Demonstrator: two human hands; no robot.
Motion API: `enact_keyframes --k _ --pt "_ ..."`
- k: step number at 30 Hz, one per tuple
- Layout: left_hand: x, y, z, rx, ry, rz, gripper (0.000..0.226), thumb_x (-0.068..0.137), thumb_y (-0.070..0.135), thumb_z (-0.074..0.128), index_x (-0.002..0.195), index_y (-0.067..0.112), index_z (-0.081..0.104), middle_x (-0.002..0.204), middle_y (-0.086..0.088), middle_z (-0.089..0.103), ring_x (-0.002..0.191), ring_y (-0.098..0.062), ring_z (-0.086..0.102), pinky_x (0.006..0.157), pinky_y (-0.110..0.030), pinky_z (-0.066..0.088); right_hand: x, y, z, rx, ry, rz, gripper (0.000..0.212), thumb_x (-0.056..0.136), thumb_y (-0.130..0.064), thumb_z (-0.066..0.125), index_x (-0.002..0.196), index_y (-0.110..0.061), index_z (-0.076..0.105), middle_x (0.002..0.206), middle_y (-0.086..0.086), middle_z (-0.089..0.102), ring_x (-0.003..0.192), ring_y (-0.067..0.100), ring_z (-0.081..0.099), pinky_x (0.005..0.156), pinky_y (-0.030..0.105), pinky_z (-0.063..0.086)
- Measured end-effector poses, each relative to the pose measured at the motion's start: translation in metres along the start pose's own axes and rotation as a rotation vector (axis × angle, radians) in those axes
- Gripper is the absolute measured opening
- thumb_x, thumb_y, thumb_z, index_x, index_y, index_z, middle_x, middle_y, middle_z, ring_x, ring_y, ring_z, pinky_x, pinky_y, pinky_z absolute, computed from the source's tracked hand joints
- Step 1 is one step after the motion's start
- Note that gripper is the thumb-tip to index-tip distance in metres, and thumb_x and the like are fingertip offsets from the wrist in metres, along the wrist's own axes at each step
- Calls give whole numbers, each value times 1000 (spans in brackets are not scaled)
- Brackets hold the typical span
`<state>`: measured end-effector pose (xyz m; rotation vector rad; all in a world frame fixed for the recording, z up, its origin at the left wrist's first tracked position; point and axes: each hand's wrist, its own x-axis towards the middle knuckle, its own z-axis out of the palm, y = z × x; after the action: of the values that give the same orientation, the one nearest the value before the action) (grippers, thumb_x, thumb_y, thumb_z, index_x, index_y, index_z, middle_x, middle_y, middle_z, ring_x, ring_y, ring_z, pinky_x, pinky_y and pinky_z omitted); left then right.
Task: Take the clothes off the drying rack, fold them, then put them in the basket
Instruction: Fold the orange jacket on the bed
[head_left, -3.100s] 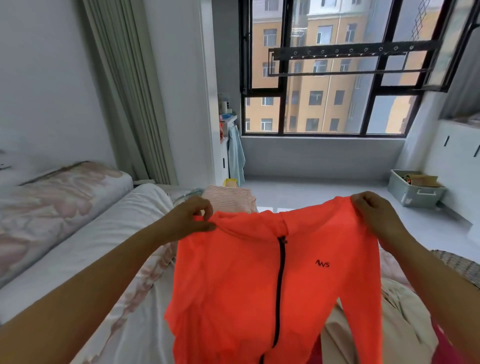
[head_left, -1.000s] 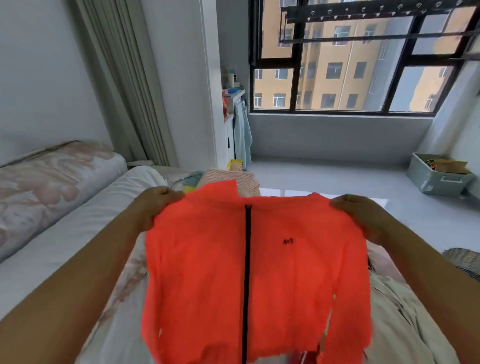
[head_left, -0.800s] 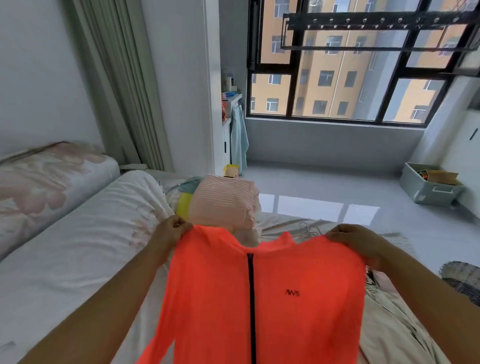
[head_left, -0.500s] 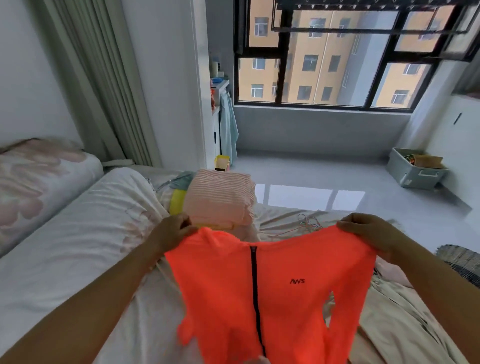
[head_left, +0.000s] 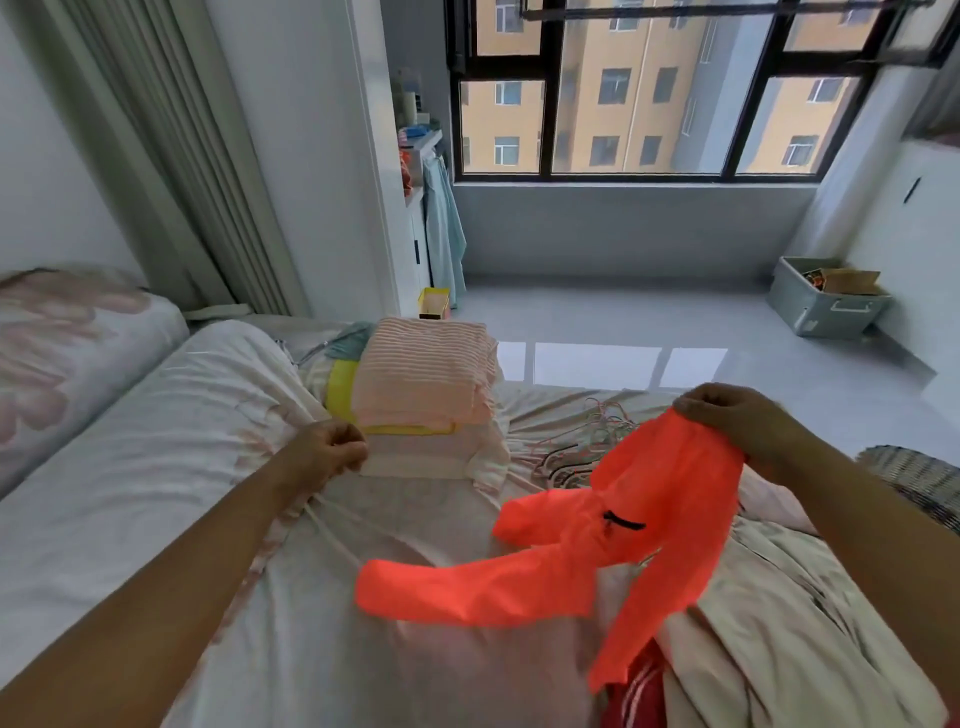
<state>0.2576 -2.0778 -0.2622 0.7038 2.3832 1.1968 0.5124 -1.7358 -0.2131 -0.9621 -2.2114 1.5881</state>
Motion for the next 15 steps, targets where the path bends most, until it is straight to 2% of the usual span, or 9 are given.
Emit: enact_keyframes --k 3,5,8,10,11,13,15 --pt "-9 -6 51 11 -148 -88 15 88 0 57 78 11 55 67 -6 60 45 2 55 48 -13 40 -4 -4 -4 15 -2 -17 13 89 -16 61 90 -4 66 84 10 64 75 19 57 69 30 46" --pt "-18 -10 88 22 -269 -138 12 88 1 57 81 11 58 70 -5 62 49 0 57 49 -13 42 -8 -10 -9 81 -4 -14 11 89 -15 60 88 -6 67 85 7 65 75 16 58 69 27 48" --pt "-32 -5 141 -13 -346 -172 11 87 3 59 83 13 57 71 -3 61 51 -1 57 48 -12 42 -16 -18 -14 200 -21 1 9 89 -13 60 85 -8 67 85 7 66 76 17 60 72 29 51" --pt "-40 0 178 -51 -396 -188 15 87 4 60 78 15 56 72 -4 58 49 0 56 49 -14 41 -24 -27 -15 290 -55 -9 9 89 -12 59 86 -7 66 82 8 67 71 16 62 67 25 55" --pt "-45 3 195 -66 -418 -191 16 86 8 63 76 18 55 73 -4 57 53 -2 55 51 -16 40 -29 -32 -15 333 -73 -19 9 89 -11 59 86 -6 65 78 7 67 66 14 63 61 21 55" --pt "-53 6 226 -86 -423 -178 21 77 24 74 79 21 54 87 -4 53 73 -12 53 62 -23 39 -38 -43 -18 404 -87 -47 9 89 -12 59 85 -7 65 73 5 68 61 11 63 58 20 55" --pt "-59 13 247 -137 -412 -165 52 65 34 81 106 15 56 106 -3 53 95 -16 53 74 -22 41 -48 -53 -27 465 -83 -84 8 87 -14 61 83 -9 65 73 4 69 62 11 64 61 21 56"
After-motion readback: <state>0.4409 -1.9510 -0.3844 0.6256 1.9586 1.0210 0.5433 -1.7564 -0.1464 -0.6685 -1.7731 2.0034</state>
